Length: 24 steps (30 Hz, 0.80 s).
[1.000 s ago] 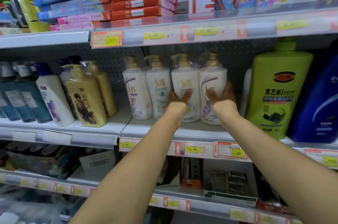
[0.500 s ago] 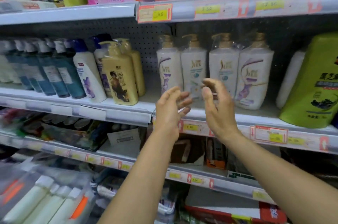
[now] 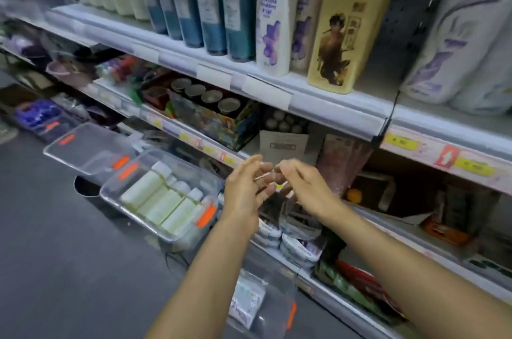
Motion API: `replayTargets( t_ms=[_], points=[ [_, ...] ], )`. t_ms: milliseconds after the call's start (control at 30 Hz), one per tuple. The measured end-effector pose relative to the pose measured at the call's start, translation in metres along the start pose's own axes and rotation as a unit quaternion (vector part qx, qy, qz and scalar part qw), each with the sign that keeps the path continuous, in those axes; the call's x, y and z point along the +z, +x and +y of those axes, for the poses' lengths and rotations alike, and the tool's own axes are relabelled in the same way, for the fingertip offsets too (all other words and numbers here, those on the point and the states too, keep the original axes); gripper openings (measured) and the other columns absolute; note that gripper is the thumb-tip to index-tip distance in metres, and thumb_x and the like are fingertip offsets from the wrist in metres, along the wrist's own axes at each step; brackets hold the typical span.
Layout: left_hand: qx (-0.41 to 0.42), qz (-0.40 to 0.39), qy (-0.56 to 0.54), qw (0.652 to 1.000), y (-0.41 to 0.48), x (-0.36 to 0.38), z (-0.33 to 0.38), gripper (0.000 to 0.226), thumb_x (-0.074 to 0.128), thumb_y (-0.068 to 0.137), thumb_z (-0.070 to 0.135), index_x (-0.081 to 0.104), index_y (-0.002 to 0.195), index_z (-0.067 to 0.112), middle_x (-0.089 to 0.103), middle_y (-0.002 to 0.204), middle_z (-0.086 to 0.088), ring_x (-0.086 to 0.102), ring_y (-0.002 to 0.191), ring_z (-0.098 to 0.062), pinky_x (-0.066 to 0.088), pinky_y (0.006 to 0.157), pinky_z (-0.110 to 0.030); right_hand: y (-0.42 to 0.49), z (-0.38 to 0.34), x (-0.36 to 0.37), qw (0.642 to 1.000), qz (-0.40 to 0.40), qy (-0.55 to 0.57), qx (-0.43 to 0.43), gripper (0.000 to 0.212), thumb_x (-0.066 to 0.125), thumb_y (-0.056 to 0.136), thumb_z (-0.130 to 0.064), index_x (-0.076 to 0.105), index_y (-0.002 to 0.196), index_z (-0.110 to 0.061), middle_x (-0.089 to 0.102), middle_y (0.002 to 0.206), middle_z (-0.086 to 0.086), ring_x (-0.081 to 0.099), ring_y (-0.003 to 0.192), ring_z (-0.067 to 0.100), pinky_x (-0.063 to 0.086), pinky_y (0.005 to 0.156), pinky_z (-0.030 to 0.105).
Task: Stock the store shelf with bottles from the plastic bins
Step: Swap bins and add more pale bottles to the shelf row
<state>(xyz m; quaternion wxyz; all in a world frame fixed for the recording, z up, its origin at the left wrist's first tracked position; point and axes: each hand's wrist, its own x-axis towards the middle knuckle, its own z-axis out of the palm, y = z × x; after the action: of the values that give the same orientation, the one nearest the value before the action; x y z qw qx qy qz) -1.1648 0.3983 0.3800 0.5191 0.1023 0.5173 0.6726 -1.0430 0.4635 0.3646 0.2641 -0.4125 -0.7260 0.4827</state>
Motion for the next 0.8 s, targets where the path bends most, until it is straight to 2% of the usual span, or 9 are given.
replayTargets(
  t_ms=[100,233,300,367,467,567,667,800],
  points=[
    [-0.039,0.067,-0.028,0.997,0.025,-0.047,-0.012,0.013,0.057,0.100,0.019,0.067,0.108,0.015,0.070,0.090,-0.003,0.065,0.074,-0.016,0.055,0.070,-0.029,0.010,0.023,0.046,0.995,-0.049,0.027,0.083,0.037,0.042,0.104,-0.034,0.062,0.102,-0.004,0.063,0.086,0.010,0.060,0.065,0.009,0.047,0.060,0.027],
    [-0.127,0.153,-0.064,0.978,0.054,-0.112,-0.055,0.013,0.060,0.098,0.023,0.065,0.100,0.011,0.069,0.084,-0.002,0.063,0.065,-0.013,0.054,0.057,-0.024,0.018,0.070,0.091,0.975,-0.100,0.042,0.192,0.042,0.043,0.104,-0.036,0.061,0.107,0.002,0.061,0.084,0.006,0.060,0.069,0.019,0.046,0.059,0.030],
    [-0.165,0.185,-0.076,0.966,0.064,-0.141,-0.081,0.012,0.060,0.097,0.022,0.065,0.099,0.011,0.068,0.083,-0.002,0.064,0.060,-0.012,0.054,0.055,-0.024,0.021,0.096,0.108,0.964,-0.117,0.047,0.233,0.039,0.043,0.104,-0.036,0.062,0.102,-0.002,0.061,0.082,0.004,0.060,0.068,0.020,0.046,0.056,0.028],
    [-0.196,0.213,-0.097,0.952,0.072,-0.167,-0.108,0.009,0.060,0.095,0.019,0.066,0.095,0.012,0.069,0.082,-0.003,0.064,0.059,-0.014,0.055,0.062,-0.028,0.025,0.120,0.125,0.953,-0.133,0.050,0.268,0.034,0.044,0.104,-0.036,0.061,0.094,-0.008,0.060,0.081,0.007,0.058,0.066,0.020,0.044,0.050,0.024],
    [-0.236,0.246,-0.111,0.934,0.081,-0.197,-0.150,0.011,0.061,0.094,0.020,0.068,0.100,0.013,0.070,0.082,-0.001,0.066,0.056,-0.013,0.055,0.055,-0.025,0.029,0.166,0.149,0.927,-0.171,0.065,0.329,0.027,0.044,0.105,-0.033,0.056,0.091,-0.012,0.054,0.080,0.009,0.050,0.056,0.014,0.035,0.046,0.019],
    [-0.275,0.259,-0.123,0.918,0.092,-0.221,-0.192,0.017,0.058,0.097,0.024,0.065,0.107,0.013,0.070,0.085,0.000,0.067,0.065,-0.013,0.053,0.057,-0.025,0.033,0.213,0.168,0.902,-0.184,0.071,0.384,0.025,0.046,0.103,-0.035,0.058,0.091,-0.016,0.058,0.081,0.008,0.054,0.053,0.013,0.038,0.045,0.020],
    [-0.304,0.286,-0.152,0.896,0.112,-0.240,-0.234,0.013,0.054,0.099,0.020,0.061,0.104,0.011,0.068,0.086,-0.003,0.064,0.075,-0.019,0.052,0.065,-0.031,0.040,0.258,0.184,0.886,-0.175,0.059,0.425,0.028,0.046,0.104,-0.035,0.060,0.094,-0.013,0.059,0.075,0.006,0.057,0.052,0.015,0.040,0.043,0.021],
    [-0.317,0.303,-0.158,0.885,0.138,-0.262,-0.282,0.010,0.048,0.102,0.019,0.057,0.100,0.014,0.066,0.092,-0.006,0.062,0.079,-0.020,0.051,0.069,-0.032,0.050,0.316,0.206,0.870,-0.160,0.069,0.461,0.030,0.046,0.104,-0.035,0.060,0.100,-0.009,0.060,0.071,0.005,0.057,0.052,0.018,0.041,0.047,0.023]
  ],
)
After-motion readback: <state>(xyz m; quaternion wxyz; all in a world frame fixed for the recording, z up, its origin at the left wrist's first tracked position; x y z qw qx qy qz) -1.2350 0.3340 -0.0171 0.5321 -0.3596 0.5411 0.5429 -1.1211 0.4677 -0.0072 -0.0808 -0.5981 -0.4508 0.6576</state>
